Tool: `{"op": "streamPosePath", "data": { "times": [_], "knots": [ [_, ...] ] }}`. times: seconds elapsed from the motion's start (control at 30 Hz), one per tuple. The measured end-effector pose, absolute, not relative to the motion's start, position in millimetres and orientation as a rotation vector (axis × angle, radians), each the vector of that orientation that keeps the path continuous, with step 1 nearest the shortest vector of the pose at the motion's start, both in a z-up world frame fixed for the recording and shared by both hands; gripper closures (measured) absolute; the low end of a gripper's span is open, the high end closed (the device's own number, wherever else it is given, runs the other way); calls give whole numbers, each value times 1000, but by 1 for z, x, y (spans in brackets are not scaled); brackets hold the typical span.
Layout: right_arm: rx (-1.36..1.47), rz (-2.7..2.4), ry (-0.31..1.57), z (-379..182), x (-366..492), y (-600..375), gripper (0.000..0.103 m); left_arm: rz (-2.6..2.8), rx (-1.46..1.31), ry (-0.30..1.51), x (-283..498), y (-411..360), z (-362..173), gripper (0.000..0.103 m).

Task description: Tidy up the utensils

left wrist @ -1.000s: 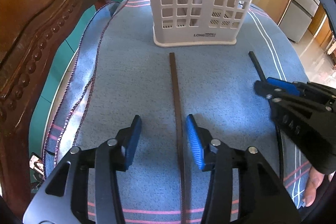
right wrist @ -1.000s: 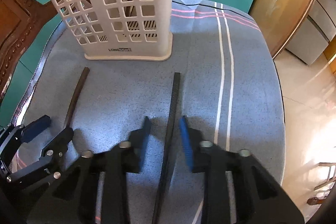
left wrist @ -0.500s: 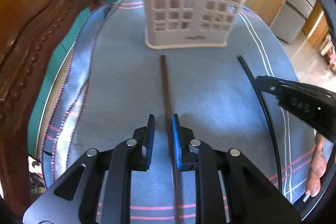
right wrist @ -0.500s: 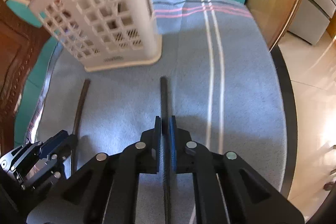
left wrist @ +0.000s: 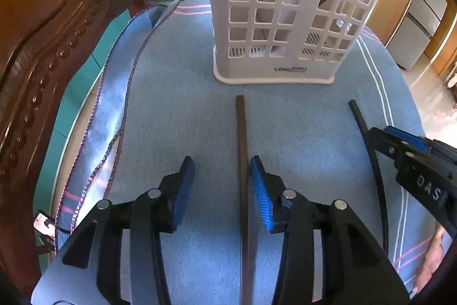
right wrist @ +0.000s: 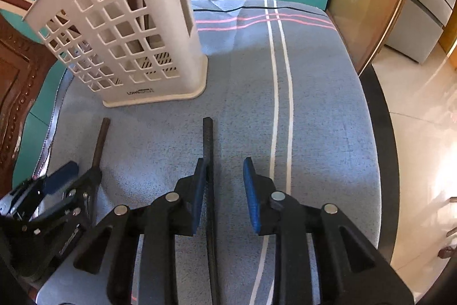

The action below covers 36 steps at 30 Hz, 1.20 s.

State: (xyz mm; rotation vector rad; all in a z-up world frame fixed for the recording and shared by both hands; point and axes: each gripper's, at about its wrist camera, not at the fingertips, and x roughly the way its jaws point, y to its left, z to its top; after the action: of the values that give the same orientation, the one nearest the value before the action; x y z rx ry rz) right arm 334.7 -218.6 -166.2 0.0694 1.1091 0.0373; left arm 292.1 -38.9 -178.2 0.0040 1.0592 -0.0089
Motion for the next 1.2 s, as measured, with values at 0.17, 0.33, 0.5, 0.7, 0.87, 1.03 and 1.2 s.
{"op": "streamPosePath", "data": {
  "times": [0.17, 0.33, 0.5, 0.7, 0.87, 1.03, 1.2],
  "knots": [
    [62, 36, 1109, -166, 333, -217, 76, 7, 37, 1045, 291, -45, -177, 60],
    [59, 39, 1108, -166, 334, -217, 74, -22, 32, 1047, 293, -55, -176, 82],
    [56, 39, 1112, -167, 333, -217, 69, -56, 44, 1048, 293, -64, -176, 96],
    [60, 40, 1111, -166, 332, -219, 69, -110, -15, 1069, 281, -68, -173, 96],
    [32, 61, 1108, -166, 332, -211, 67, -86, -9, 1064, 279, -65, -173, 96],
    [-25, 73, 1111, -171, 331, -201, 67, -59, 58, 1033, 280, -70, -173, 90],
    [-83, 61, 1092, -177, 333, -195, 61, -27, 98, 1009, 277, -72, -173, 79]
  ]
}}
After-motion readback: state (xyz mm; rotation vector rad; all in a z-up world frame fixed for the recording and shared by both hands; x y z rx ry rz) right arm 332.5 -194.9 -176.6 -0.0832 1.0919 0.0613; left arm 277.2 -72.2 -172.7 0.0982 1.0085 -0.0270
